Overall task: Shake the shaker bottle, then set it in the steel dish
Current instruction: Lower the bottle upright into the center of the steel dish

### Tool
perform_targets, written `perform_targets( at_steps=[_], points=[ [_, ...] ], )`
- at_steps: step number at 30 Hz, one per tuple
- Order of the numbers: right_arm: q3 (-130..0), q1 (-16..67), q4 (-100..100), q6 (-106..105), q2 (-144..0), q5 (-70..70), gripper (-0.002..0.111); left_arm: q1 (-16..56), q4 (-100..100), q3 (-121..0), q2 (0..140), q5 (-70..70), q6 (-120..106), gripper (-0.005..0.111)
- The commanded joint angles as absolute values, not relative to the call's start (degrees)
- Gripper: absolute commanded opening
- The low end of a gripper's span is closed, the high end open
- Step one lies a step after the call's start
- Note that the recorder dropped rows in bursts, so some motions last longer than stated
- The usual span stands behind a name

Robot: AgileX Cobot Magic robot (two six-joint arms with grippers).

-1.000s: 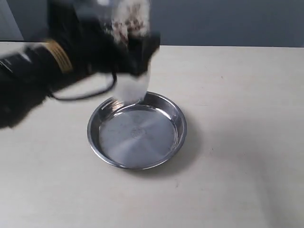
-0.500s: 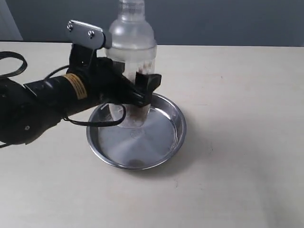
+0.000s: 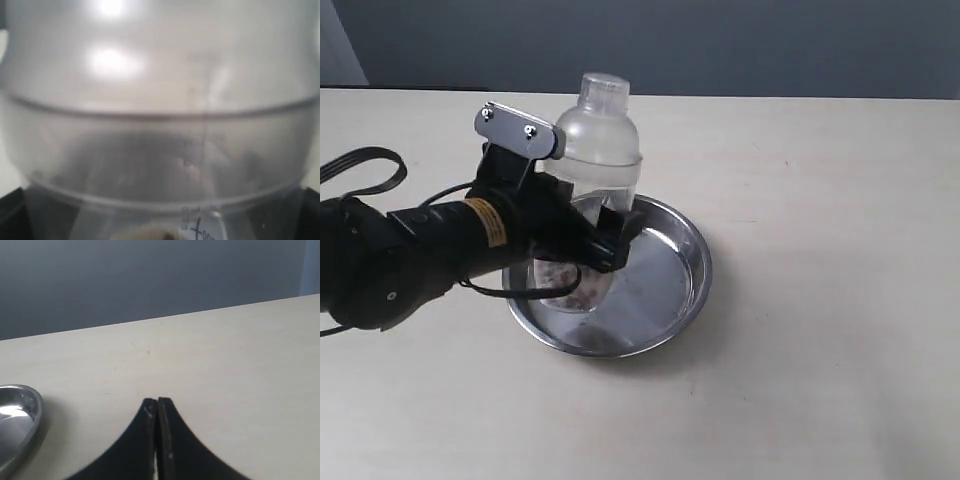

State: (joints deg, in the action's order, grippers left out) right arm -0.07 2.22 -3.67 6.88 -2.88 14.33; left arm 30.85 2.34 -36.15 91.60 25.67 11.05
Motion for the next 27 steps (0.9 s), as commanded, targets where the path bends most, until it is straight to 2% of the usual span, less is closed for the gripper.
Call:
perform_targets(
  at_steps=[1, 8, 19, 27],
  points=[
    [0.0, 2.3, -3.15, 6.68, -2.98, 13.52, -0.001, 30.85, 2.84, -37.17, 89.58, 43.19, 11.32, 0.0],
    [0.0, 2.3, -3.15, 6.68, -2.98, 13.52, -0.001, 30.85, 3.52, -37.17, 94.38, 44.34, 11.32, 0.0],
    [0.0, 2.3, -3.56, 6.68, -2.98, 13.4, -0.001, 30.85, 4.59, -37.17, 107.88, 60.54, 11.53, 0.0],
    [0.0, 2.3, -3.53, 6.68, -2.98, 13.6, -0.001, 30.85, 2.66, -37.17, 112.92, 66.04, 11.53, 0.0]
  ],
)
